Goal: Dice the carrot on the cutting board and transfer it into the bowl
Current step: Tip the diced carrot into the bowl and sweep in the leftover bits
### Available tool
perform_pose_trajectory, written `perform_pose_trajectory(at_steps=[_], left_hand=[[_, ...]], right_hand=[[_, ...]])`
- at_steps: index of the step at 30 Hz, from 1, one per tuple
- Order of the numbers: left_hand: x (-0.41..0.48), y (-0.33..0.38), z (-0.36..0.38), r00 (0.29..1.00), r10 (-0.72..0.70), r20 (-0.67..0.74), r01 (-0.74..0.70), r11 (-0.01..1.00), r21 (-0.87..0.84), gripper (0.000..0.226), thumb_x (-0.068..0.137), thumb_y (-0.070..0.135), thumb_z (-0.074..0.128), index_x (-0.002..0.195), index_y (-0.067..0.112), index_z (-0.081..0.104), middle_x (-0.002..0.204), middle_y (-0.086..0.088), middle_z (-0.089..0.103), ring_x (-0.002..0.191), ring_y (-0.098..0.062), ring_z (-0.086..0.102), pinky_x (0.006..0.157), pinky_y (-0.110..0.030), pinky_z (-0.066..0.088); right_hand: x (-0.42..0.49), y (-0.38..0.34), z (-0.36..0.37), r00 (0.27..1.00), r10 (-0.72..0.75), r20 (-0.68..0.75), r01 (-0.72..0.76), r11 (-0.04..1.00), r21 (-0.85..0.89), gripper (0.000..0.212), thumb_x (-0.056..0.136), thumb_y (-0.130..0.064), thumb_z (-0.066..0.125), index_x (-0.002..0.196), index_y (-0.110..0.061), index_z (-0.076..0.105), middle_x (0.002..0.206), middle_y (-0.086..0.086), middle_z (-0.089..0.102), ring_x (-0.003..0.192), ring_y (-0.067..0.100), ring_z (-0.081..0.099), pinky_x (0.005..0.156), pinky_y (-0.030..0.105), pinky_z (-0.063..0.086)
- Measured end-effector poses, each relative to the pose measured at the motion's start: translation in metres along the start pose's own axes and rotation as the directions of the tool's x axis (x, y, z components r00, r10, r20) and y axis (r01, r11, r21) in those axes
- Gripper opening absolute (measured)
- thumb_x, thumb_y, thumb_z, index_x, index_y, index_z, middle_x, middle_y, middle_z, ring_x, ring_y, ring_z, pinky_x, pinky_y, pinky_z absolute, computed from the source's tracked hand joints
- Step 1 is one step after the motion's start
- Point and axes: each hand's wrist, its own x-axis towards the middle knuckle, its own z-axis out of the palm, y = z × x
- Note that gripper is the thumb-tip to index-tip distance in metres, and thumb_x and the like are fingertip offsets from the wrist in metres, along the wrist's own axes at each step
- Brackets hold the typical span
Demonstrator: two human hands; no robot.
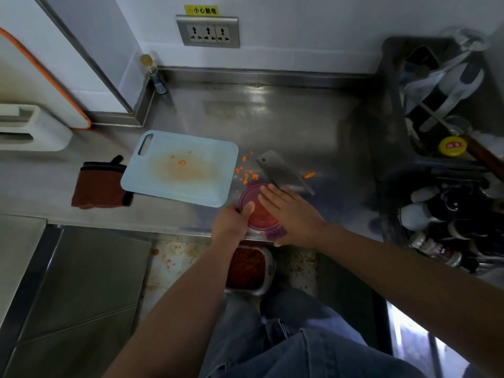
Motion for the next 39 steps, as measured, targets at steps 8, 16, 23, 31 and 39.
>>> perform_pose_trajectory(at_steps=[8, 16, 23, 31, 39], left_hand=[[0.001, -0.002, 0.001, 1.000, -0.002, -0.006, 0.002, 1.000, -0.015, 0.036, 0.091, 0.059, 0.050, 0.076, 0.026, 0.049, 0.083, -0.012, 0.070, 0.080, -0.035, 0.068, 0.079, -0.046, 0.057], [0.003, -0.003, 0.001, 0.999, -0.037, 0.022, 0.038, 0.996, -0.085, 0.040, 0.088, 0.063, 0.052, 0.073, 0.025, 0.050, 0.070, -0.008, 0.067, 0.073, -0.034, 0.069, 0.076, -0.050, 0.058], [0.005, -0.004, -0.001, 0.998, -0.042, 0.041, 0.046, 0.995, -0.094, 0.039, 0.090, 0.056, 0.055, 0.078, 0.019, 0.052, 0.059, -0.003, 0.063, 0.052, -0.024, 0.062, 0.073, -0.047, 0.058], [0.006, -0.004, -0.002, 0.999, -0.015, 0.033, 0.017, 0.997, -0.073, 0.035, 0.088, 0.056, 0.056, 0.078, 0.023, 0.051, 0.074, -0.011, 0.068, 0.073, -0.034, 0.068, 0.073, -0.049, 0.058], [0.007, -0.007, 0.002, 1.000, -0.018, 0.002, 0.018, 0.999, -0.027, 0.047, 0.085, 0.064, 0.053, 0.087, 0.017, 0.057, 0.072, -0.009, 0.066, 0.071, -0.032, 0.067, 0.072, -0.047, 0.057]], right_hand=[[0.008, -0.014, 0.009, 0.989, 0.127, -0.073, -0.122, 0.990, 0.074, 0.085, 0.091, -0.042, 0.060, 0.155, -0.016, 0.010, 0.163, 0.003, 0.001, 0.150, 0.020, -0.001, 0.120, 0.034, -0.002], [0.022, -0.001, -0.014, 0.985, 0.139, -0.098, -0.104, 0.948, 0.301, 0.110, 0.064, -0.069, 0.067, 0.150, -0.021, 0.021, 0.150, 0.005, 0.022, 0.135, 0.028, 0.023, 0.111, 0.043, 0.025], [0.048, 0.021, -0.007, 0.964, 0.174, 0.200, -0.256, 0.808, 0.531, 0.115, 0.065, -0.056, 0.081, 0.151, -0.039, 0.007, 0.147, 0.012, 0.021, 0.134, 0.036, 0.032, 0.105, 0.046, 0.040], [0.061, 0.026, -0.007, 0.959, 0.184, 0.216, -0.276, 0.783, 0.558, 0.128, 0.032, -0.078, 0.069, 0.144, -0.036, 0.024, 0.137, 0.011, 0.044, 0.125, 0.033, 0.045, 0.098, 0.047, 0.046], [0.057, 0.024, -0.001, 0.970, 0.198, 0.138, -0.241, 0.756, 0.609, 0.122, 0.034, -0.082, 0.067, 0.140, -0.031, 0.031, 0.128, 0.008, 0.052, 0.116, 0.028, 0.053, 0.094, 0.044, 0.049]])
